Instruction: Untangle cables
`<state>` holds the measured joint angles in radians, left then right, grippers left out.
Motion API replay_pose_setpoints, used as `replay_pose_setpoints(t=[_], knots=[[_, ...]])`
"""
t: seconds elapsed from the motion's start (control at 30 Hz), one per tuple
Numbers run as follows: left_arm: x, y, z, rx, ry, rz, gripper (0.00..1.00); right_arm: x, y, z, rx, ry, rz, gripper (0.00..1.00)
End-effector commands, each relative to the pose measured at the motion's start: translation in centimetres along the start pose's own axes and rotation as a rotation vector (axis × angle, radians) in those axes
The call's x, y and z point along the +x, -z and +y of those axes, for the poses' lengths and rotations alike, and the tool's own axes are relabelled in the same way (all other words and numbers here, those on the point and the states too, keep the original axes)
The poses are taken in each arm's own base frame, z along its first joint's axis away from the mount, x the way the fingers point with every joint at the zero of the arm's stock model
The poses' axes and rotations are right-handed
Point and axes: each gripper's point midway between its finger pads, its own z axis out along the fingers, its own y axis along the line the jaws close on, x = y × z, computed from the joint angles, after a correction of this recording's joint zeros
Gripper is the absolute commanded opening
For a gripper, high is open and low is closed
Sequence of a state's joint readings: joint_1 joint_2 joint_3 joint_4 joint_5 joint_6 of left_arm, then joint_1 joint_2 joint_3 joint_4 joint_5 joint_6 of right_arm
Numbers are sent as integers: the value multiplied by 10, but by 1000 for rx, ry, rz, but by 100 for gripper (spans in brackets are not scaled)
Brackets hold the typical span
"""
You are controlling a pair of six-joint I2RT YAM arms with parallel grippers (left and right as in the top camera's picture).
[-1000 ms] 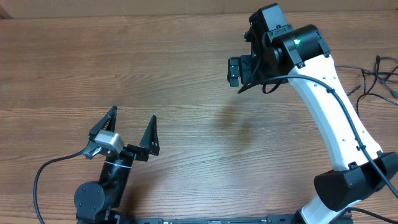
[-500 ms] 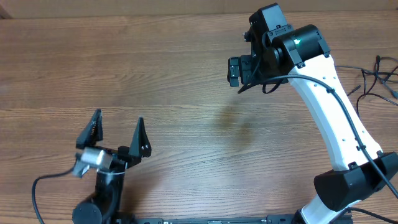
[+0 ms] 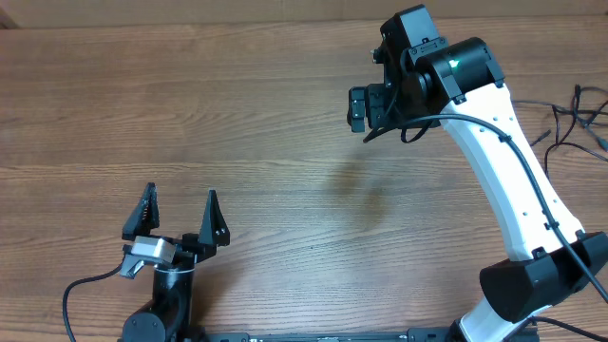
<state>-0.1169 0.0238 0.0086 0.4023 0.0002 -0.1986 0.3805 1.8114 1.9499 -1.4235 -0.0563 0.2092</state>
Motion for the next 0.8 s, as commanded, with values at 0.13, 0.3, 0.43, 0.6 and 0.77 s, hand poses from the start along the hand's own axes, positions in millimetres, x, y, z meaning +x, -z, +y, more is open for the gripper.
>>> replay_pose_setpoints(t=[0.13, 0.3, 0.43, 0.6, 0.77], knots=[[41, 6, 24, -120, -28, 163, 99, 1, -1, 3, -9, -3, 4, 100], [85, 20, 39, -191, -34, 345, 100, 1, -1, 3, -9, -3, 4, 100], [102, 28, 43, -206, -43, 424, 100, 1, -1, 3, -9, -3, 4, 100], [102, 28, 47, -217, -44, 424, 100, 1, -1, 3, -9, -3, 4, 100], [103, 28, 41, -183, -36, 432, 100, 1, -1, 3, -9, -3, 4, 100]])
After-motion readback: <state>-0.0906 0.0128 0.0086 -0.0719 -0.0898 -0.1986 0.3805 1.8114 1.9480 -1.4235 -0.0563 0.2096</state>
